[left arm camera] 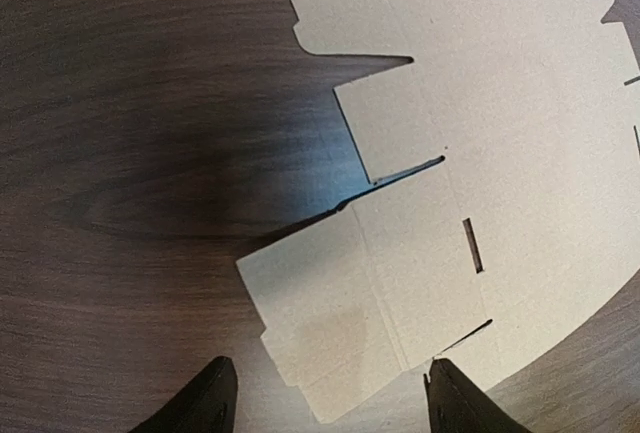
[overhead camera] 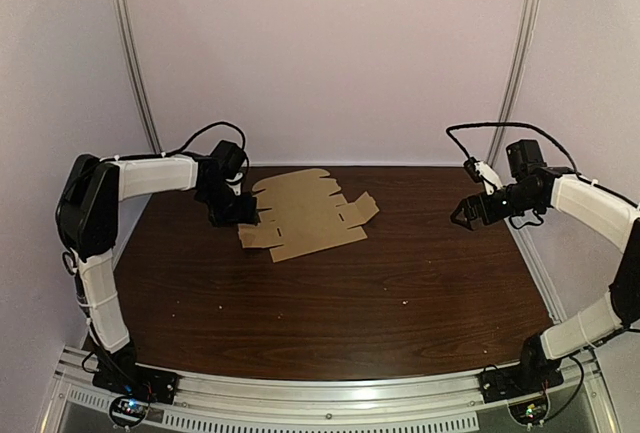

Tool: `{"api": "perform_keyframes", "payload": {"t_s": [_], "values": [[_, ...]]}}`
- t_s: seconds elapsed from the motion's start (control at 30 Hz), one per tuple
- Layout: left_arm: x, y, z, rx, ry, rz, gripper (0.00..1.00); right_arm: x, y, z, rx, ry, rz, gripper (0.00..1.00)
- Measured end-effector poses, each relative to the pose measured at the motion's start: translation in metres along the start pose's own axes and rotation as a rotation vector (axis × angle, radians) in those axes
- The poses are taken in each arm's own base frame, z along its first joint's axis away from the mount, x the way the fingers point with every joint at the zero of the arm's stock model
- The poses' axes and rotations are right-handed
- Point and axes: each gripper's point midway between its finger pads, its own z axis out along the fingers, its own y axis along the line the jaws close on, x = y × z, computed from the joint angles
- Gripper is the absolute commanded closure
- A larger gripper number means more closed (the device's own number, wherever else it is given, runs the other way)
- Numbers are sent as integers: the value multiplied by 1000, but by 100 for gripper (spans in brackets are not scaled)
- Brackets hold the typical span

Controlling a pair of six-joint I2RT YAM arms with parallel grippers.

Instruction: Fold the paper box

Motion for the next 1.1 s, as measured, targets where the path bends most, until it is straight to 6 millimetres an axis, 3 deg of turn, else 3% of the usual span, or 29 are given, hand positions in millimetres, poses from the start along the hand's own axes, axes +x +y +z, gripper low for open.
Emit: {"api": "perform_keyframes", "payload": {"t_s": [0.3, 0.47, 0.6, 0.7, 0.77, 0.97, 1.1], "values": [[22, -16, 30, 89, 107, -78, 48, 2, 16, -1, -89, 0, -35, 0], [30, -17, 32, 114, 123, -122, 42, 3, 19, -1, -109, 1, -39, 0], [37, -4, 13, 89, 87, -133, 34, 5, 21, -1, -120, 6, -46, 0], [32, 5, -11, 84, 19, -151, 33, 7, 22, 0, -128, 12, -45, 0], [25, 8, -16, 98, -11, -173, 33, 8, 22, 1, -133, 17, -42, 0], [33, 22, 18, 106, 20, -253, 36, 12, 23, 5, -145, 33, -33, 0], [32, 12, 30, 167, 23, -286, 46, 13, 23, 5, -149, 34, -32, 0]]}}
